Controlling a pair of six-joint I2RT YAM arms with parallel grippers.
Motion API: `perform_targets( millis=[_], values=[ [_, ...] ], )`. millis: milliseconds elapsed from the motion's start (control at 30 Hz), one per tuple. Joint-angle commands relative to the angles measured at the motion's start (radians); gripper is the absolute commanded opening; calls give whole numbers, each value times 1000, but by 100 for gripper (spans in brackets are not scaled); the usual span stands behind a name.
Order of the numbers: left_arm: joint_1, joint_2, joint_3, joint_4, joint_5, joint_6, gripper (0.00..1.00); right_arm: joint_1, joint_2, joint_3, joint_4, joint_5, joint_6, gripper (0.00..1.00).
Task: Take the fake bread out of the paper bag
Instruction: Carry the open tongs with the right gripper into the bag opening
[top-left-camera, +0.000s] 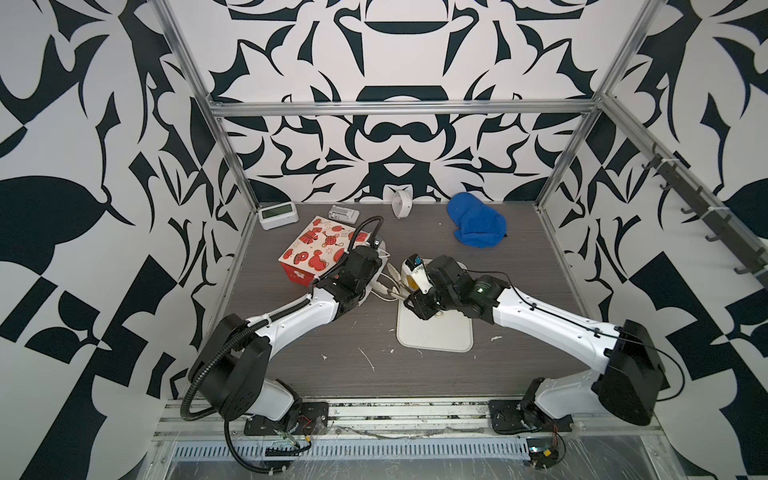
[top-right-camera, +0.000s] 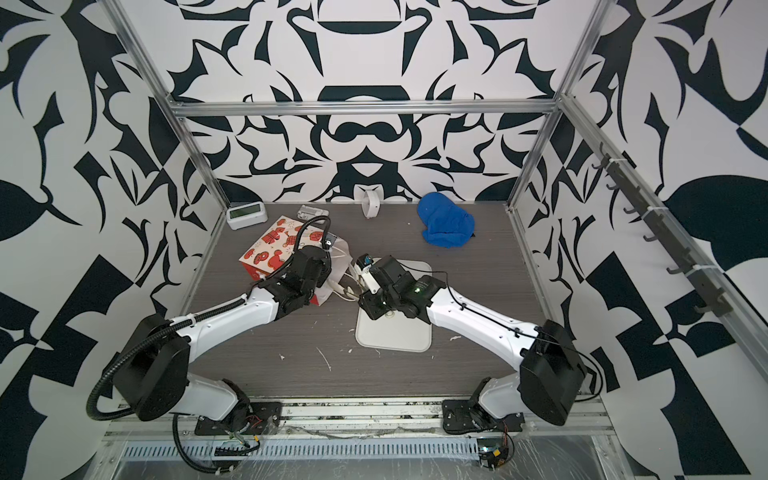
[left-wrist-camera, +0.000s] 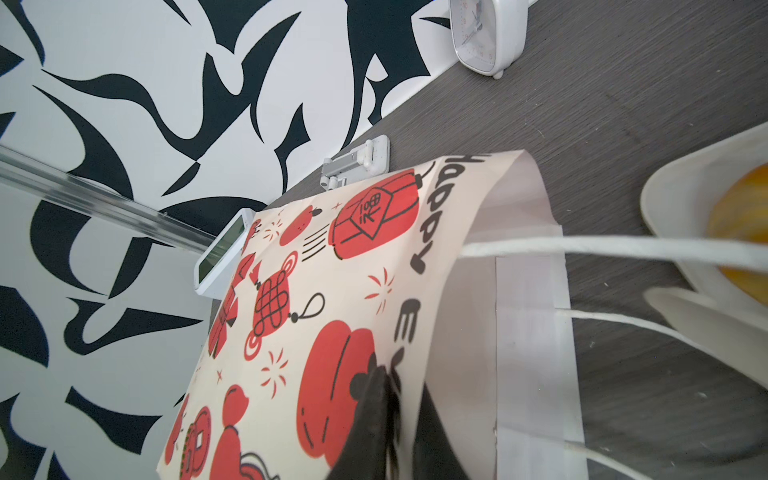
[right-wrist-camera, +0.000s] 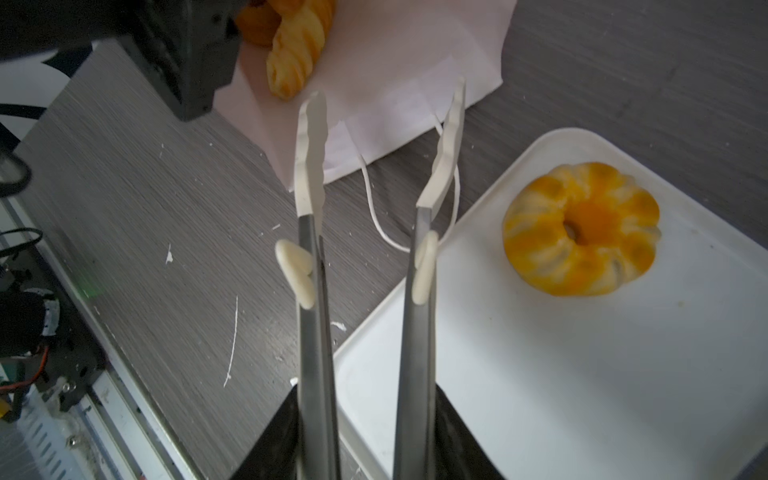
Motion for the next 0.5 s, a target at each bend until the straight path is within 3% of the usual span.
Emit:
perform_targets(
  millis=[0,200,467],
  values=[
    [16,-52,28,-34,48,-30,12,3,39,9,193,-26,-20,47],
    [51,-96,22,-83,111,-50,13,2,171,77,278,-48,-32,50],
    [76,-133,-20,-78,183,-64,13,1,221,113,339,-48,-45,52]
  ],
)
